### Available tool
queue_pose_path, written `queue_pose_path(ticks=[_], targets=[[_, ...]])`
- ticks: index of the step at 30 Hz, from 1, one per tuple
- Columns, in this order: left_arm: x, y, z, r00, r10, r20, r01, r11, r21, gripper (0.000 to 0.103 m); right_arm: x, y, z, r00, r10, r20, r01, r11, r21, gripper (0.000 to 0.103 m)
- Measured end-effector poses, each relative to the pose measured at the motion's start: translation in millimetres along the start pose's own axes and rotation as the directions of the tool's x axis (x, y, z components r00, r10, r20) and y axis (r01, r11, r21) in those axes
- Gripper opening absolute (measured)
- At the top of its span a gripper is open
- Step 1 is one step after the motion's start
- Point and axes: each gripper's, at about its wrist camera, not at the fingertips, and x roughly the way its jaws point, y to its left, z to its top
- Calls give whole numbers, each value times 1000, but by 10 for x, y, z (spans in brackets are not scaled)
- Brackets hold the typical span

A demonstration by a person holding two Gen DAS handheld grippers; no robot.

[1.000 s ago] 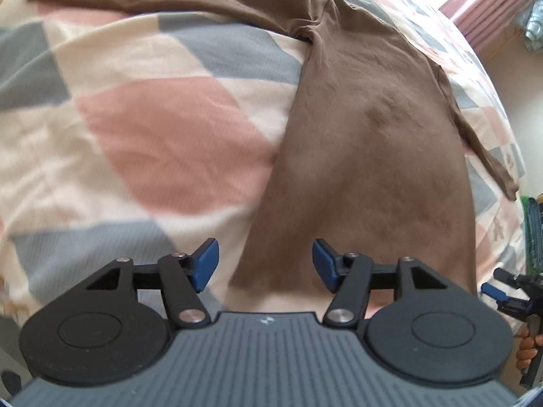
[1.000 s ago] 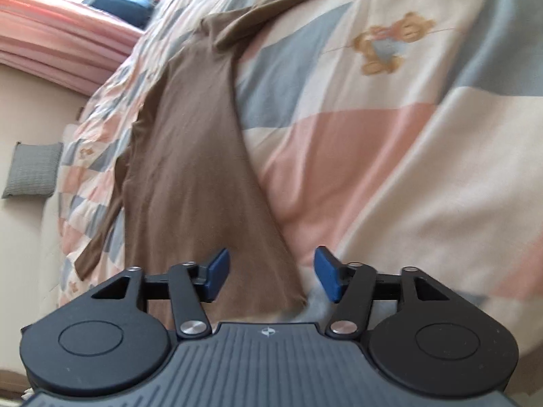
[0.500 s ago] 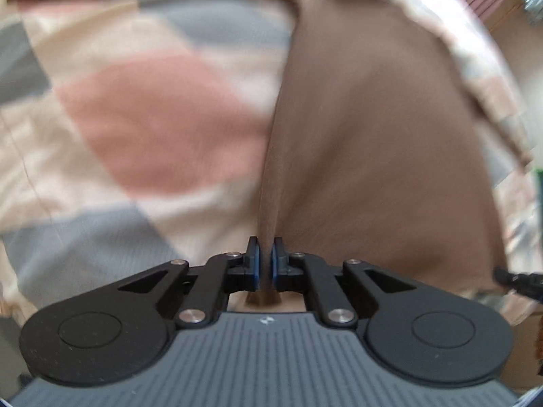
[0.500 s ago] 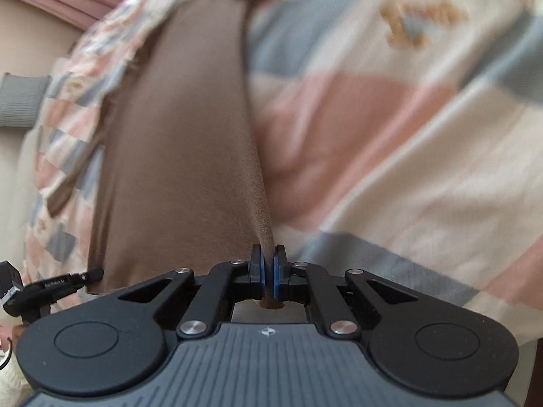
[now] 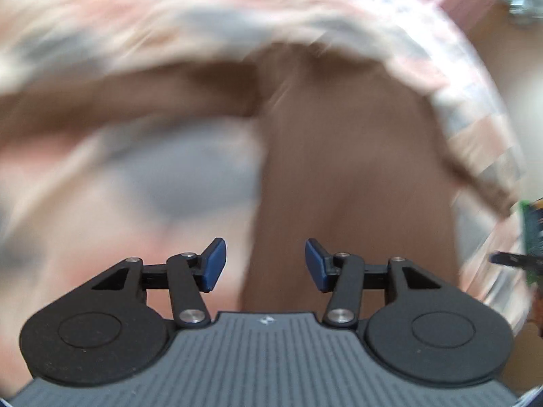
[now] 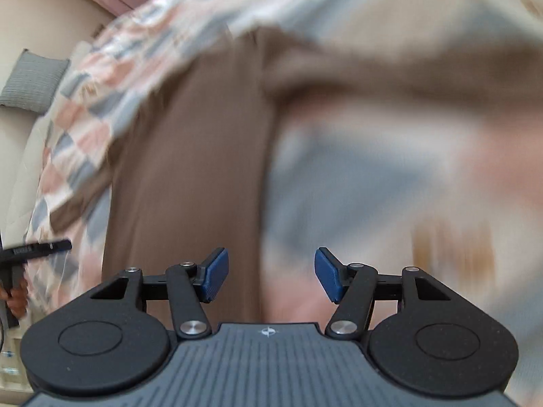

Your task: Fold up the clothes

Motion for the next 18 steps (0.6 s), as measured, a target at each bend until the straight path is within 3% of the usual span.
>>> queue_pose_path(ticks=[5, 9, 13, 17, 18], targets=[[1037, -202, 1573, 984, -169, 47, 169, 986, 9, 51, 724, 228, 1391, 992, 70, 108, -57, 991, -120, 59], [1706, -165, 2318, 978, -205, 33, 206, 977, -46, 61, 1293, 345, 2176, 986, 103, 132, -88, 989, -116, 59], [2258, -58, 2516, 971, -236, -36, 228, 961, -158, 61, 1776, 266, 2588, 990, 99, 105, -92, 993, -67, 59], [2586, -61, 2455, 957, -278, -82, 254, 941, -223, 60, 2188, 152, 2685, 992, 124, 38, -123, 992, -21, 59], [2633, -87, 2433, 954, -283, -93, 257, 940, -224, 54, 2256, 112, 2679, 991, 131, 25, -131, 991, -6, 58]])
